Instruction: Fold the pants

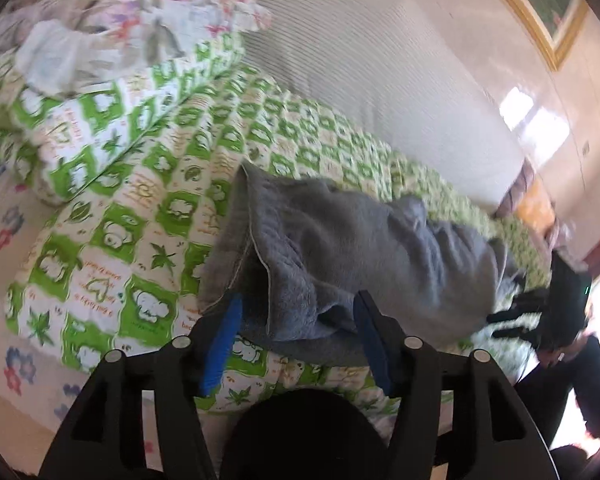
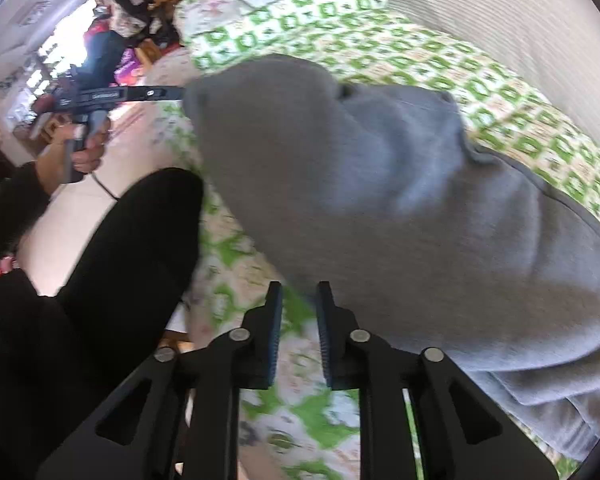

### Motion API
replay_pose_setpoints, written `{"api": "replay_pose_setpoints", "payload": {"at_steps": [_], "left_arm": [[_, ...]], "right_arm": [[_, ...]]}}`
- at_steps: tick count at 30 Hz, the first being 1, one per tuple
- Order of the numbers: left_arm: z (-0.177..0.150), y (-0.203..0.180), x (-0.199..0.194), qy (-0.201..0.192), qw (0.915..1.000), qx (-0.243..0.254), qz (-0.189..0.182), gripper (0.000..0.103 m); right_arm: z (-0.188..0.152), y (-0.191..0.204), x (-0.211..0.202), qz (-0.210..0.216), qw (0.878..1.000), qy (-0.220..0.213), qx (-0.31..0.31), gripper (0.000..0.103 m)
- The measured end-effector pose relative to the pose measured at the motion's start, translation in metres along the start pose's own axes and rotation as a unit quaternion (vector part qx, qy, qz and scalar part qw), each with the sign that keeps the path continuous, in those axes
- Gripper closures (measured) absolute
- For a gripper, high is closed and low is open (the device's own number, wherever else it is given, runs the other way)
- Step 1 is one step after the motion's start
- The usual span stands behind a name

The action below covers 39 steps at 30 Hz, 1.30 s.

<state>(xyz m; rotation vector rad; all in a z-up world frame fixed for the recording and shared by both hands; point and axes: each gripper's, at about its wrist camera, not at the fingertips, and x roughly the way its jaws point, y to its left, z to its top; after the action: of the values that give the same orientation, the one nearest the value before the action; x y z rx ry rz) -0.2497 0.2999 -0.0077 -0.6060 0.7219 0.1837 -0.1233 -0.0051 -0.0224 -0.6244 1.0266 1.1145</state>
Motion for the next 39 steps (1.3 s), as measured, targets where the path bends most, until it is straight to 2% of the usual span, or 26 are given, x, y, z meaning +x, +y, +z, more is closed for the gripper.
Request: {"api": "replay_pose_setpoints", "payload": {"at_steps": [1, 4, 8, 11, 14, 17, 25, 28, 34, 39], "left_arm": [[0.000, 0.003, -0.002, -0.002, 0.9998, -0.019, -0.001, 0.041], [-0.003, 0.011, -0.002, -0.001, 0.9975, -0.070, -0.006, 0.038], [-0.010, 0.018, 0.004, 0.011, 0.9921, -0.125, 0.000, 0.034], [-0.017, 0.022, 0.008, 0.017, 0.9868, -0.161, 0.008, 0.034], [-0.023, 0.023, 0.012, 0.026, 0.9819, -0.187, 0.006, 0.032], [-0.026, 0.020, 0.017, 0.031, 0.9785, -0.204, 0.006, 0.031], [-0.033, 0.030, 0.036, 0.045, 0.9620, -0.269, -0.004, 0.027], [-0.034, 0.034, 0.042, 0.047, 0.9567, -0.287, -0.007, 0.027], [-0.029, 0.036, 0.052, 0.046, 0.9521, -0.302, -0.011, 0.026], [-0.029, 0.040, 0.068, 0.036, 0.9466, -0.320, -0.007, 0.021]], "right_arm": [[0.005, 0.004, 0.000, 0.004, 1.000, -0.004, -0.004, 0.074], [0.023, 0.011, 0.000, 0.019, 1.000, -0.021, -0.005, 0.072], [0.064, 0.016, 0.004, 0.035, 0.998, -0.047, 0.003, 0.070], [0.099, 0.018, 0.014, 0.031, 0.998, -0.056, 0.001, 0.052], [0.134, 0.017, 0.027, 0.038, 0.997, -0.061, 0.006, 0.043], [0.170, 0.015, 0.045, 0.042, 0.997, -0.057, 0.011, 0.040], [0.247, -0.008, 0.110, 0.066, 0.996, -0.031, 0.050, 0.039], [0.272, -0.019, 0.144, 0.081, 0.994, -0.002, 0.079, 0.038], [0.285, -0.025, 0.200, 0.083, 0.992, 0.067, 0.074, 0.038], [0.277, -0.022, 0.223, 0.104, 0.988, 0.094, 0.069, 0.039]]}}
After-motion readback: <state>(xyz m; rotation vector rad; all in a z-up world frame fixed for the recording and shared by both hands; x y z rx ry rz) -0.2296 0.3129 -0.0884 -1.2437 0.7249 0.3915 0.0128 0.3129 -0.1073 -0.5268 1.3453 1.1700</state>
